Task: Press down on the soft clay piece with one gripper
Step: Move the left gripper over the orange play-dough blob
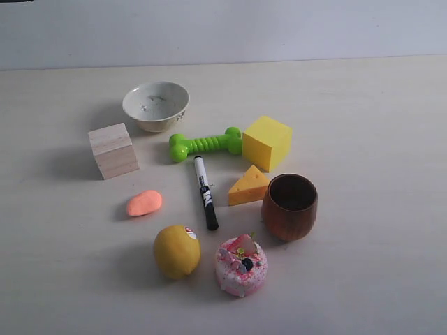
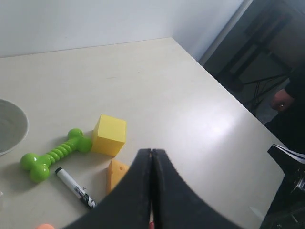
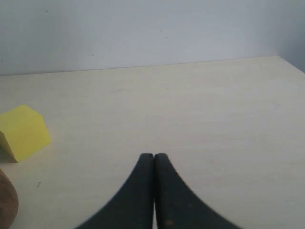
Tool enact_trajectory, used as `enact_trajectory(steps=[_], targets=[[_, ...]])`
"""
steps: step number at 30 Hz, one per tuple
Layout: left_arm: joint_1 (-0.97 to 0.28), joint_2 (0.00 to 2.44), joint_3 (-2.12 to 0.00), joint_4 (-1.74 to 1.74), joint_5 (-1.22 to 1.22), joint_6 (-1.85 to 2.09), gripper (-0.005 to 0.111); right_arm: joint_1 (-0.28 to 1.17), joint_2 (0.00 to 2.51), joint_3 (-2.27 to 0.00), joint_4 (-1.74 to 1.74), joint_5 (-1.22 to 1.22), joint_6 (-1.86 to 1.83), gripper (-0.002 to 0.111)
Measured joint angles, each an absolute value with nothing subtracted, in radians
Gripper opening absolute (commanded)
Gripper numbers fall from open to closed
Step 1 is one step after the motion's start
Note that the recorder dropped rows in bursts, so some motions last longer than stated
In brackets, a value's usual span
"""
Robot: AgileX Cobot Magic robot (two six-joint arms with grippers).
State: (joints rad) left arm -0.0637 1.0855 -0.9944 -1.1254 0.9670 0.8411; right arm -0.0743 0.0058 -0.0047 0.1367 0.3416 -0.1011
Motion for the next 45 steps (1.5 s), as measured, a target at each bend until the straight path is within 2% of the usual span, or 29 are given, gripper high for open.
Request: enact_trajectory(steps=[13, 16, 20, 23, 26, 30, 40, 45], targets=[[-0.089, 1.085, -0.994, -1.077, 0.939, 0.815, 0.000, -0.074, 0.006, -0.005, 0.137, 0.342, -0.101, 0.000], [-0.206, 1.087, -0.995, -0.956, 0.795, 0.694, 0.000, -0.074, 0.006, -0.005, 0.137, 0.342, -0.101, 0.000], [-0.333, 1.123, -0.999, -0.676, 0.731, 0.387, 0.000, -0.074, 0.006, -0.005, 0.137, 0.342, -0.101, 0.000], [-0.463, 1.218, -1.087, -0.384, 0.774, 0.078, 0.000, -0.074, 0.006, -0.005, 0.137, 0.342, -0.101, 0.000], [-0.536, 1.368, -1.246, -0.098, 0.964, -0.203, 0.000, -0.074, 0.006, -0.005, 0.137, 0.342, -0.101, 0.000], [-0.545, 1.553, -1.354, -0.040, 1.080, -0.300, 0.000, -0.074, 0.006, -0.005, 0.137, 0.342, -0.101, 0.000], [-0.560, 1.757, -1.376, -0.029, 1.058, -0.320, 0.000, -0.074, 0.006, -0.005, 0.137, 0.342, -0.101, 0.000], [-0.579, 1.830, -1.393, -0.015, 1.053, -0.453, 0.000, -0.074, 0.006, -0.005, 0.137, 0.342, -0.101, 0.000]])
